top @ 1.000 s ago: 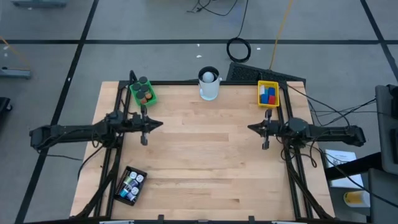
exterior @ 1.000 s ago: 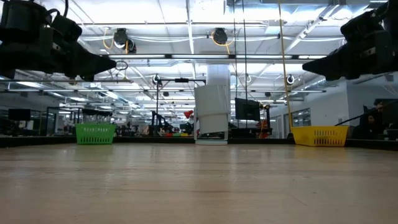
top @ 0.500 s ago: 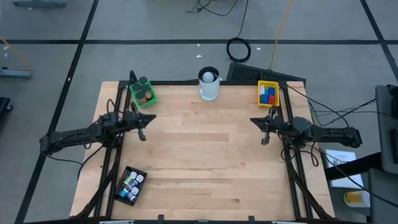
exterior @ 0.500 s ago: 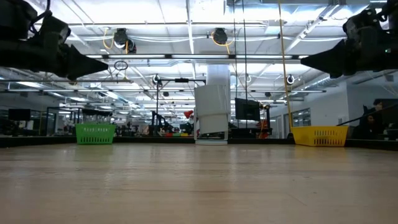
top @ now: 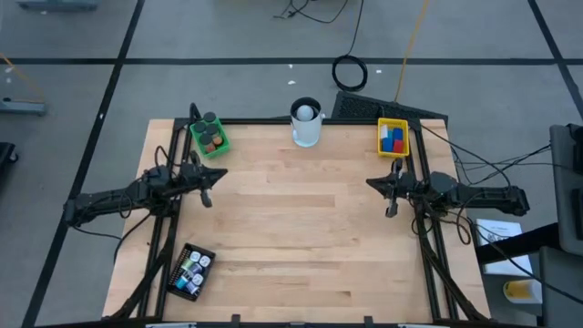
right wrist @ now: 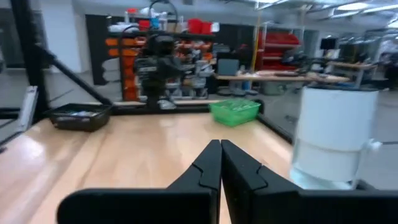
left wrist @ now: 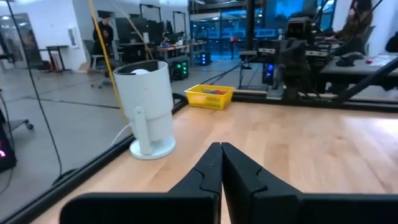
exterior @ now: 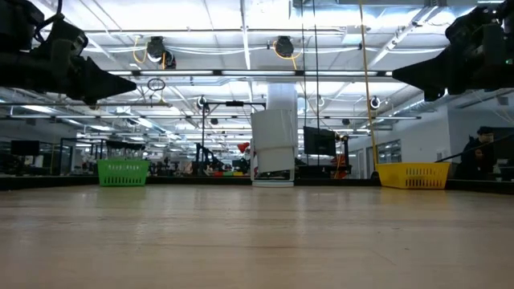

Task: Pick & Place Office items
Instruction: Return to Home Position

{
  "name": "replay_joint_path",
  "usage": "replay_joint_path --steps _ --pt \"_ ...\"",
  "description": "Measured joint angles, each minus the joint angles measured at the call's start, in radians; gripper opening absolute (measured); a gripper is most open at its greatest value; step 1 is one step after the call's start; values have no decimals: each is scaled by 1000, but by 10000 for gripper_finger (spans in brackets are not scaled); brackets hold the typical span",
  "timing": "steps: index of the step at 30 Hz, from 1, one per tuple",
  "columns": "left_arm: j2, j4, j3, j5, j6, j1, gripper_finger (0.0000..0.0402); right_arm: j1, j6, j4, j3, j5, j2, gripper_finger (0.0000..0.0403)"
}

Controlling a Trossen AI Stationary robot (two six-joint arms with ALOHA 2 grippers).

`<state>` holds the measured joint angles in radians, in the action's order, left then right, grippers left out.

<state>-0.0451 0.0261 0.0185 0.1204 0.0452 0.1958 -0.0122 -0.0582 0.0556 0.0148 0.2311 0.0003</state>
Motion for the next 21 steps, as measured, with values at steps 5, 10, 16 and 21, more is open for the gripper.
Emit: replay_joint_path --steps 5,10,16,21 --pt "0 0 0 16 4 21 16 -11 41 -8 0 -50 2 0" --pt "0 13 -2 11 7 34 10 -68 113 -35 0 -195 4 0" --pt "0 23 -3 12 -96 33 8 -119 80 -34 0 -189 12 0" --pt "0 27 -3 12 -97 33 32 -132 80 -16 0 -139 11 0"
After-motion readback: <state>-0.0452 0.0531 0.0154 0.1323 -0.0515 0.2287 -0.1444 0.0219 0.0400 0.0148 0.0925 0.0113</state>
